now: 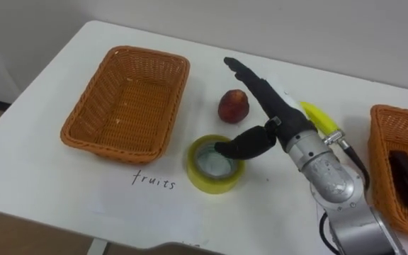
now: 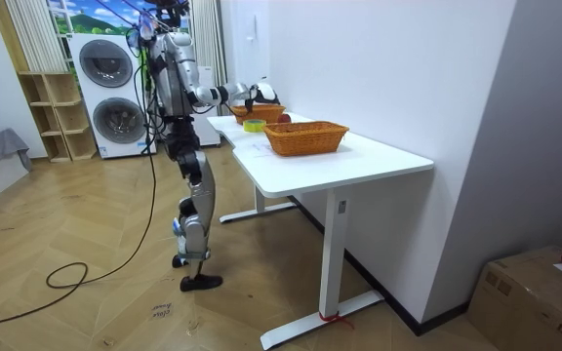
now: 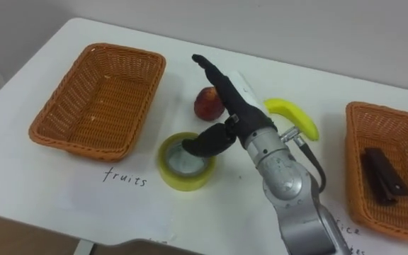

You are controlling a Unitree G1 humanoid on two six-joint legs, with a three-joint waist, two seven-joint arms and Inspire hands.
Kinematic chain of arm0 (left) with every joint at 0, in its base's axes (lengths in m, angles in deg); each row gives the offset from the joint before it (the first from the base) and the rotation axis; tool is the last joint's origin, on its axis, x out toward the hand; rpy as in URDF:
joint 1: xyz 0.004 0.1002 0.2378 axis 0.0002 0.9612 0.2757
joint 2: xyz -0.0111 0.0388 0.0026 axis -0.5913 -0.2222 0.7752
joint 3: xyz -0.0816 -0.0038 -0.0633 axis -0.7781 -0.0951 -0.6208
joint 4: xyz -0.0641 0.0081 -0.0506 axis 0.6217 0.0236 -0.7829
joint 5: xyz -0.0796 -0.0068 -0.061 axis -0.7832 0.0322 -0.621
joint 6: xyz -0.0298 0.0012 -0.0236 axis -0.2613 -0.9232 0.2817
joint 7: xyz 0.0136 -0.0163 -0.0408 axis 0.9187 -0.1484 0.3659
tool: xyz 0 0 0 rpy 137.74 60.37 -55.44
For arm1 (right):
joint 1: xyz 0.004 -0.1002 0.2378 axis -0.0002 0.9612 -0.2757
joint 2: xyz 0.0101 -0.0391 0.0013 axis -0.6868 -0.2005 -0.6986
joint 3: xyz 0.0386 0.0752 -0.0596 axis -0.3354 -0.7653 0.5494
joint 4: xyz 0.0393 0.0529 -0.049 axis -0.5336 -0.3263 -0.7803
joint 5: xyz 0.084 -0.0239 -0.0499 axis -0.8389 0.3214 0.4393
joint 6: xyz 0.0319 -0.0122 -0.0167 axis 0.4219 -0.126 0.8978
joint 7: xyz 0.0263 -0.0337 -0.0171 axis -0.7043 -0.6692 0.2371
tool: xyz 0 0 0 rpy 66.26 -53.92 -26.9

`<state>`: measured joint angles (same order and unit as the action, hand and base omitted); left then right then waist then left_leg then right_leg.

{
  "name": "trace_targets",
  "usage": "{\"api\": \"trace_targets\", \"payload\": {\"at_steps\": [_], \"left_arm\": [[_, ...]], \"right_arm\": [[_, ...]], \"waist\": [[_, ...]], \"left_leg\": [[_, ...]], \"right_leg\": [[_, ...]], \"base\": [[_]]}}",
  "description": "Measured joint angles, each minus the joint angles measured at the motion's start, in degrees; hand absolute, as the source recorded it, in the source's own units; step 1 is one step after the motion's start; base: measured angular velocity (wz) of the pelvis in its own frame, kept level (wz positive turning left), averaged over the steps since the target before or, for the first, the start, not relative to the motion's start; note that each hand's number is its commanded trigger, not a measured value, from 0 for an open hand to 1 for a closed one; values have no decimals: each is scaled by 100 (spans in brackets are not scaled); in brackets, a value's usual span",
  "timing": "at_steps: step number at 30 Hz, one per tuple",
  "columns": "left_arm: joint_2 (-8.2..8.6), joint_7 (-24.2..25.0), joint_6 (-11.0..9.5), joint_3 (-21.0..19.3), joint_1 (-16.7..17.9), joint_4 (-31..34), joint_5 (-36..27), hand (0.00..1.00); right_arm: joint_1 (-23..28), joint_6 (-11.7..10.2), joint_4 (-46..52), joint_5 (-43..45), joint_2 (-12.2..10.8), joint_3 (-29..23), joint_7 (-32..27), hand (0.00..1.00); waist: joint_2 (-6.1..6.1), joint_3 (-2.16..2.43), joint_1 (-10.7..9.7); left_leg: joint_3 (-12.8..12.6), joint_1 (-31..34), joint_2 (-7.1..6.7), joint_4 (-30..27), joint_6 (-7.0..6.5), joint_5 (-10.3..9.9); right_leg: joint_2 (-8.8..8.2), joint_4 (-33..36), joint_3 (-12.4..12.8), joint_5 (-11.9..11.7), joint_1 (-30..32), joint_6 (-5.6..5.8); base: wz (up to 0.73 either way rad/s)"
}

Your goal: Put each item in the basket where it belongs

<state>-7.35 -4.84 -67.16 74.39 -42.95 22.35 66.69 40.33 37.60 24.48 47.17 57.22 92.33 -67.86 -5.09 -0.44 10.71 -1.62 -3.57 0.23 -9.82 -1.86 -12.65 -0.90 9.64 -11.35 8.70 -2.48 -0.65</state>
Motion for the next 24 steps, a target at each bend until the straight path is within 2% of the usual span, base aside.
{"api": "trace_targets", "payload": {"at_steps": [6,12,24], "left_arm": [[-3,7,1,-12,1,1,15,0],[-7,37,1,-14,31,3,15,0],[-11,87,7,-11,-1,3,11,0]], "right_arm": [[2,76,-98,169,-23,4,100,0],[1,116,-370,218,-187,-7,105,0],[1,123,-381,220,-218,-1,231,0]], "waist": [[-14,4,49],[-6,0,43],[1,-3,44]], "left_leg": [[18,48,-9,27,-2,-1],[25,51,-11,-4,-4,1],[46,71,-7,7,-6,2]], "right_leg": [[9,6,3,-13,43,15],[6,-8,0,-13,42,15],[8,-10,-50,-13,51,16]], "base": [[0],[0],[0]]}}
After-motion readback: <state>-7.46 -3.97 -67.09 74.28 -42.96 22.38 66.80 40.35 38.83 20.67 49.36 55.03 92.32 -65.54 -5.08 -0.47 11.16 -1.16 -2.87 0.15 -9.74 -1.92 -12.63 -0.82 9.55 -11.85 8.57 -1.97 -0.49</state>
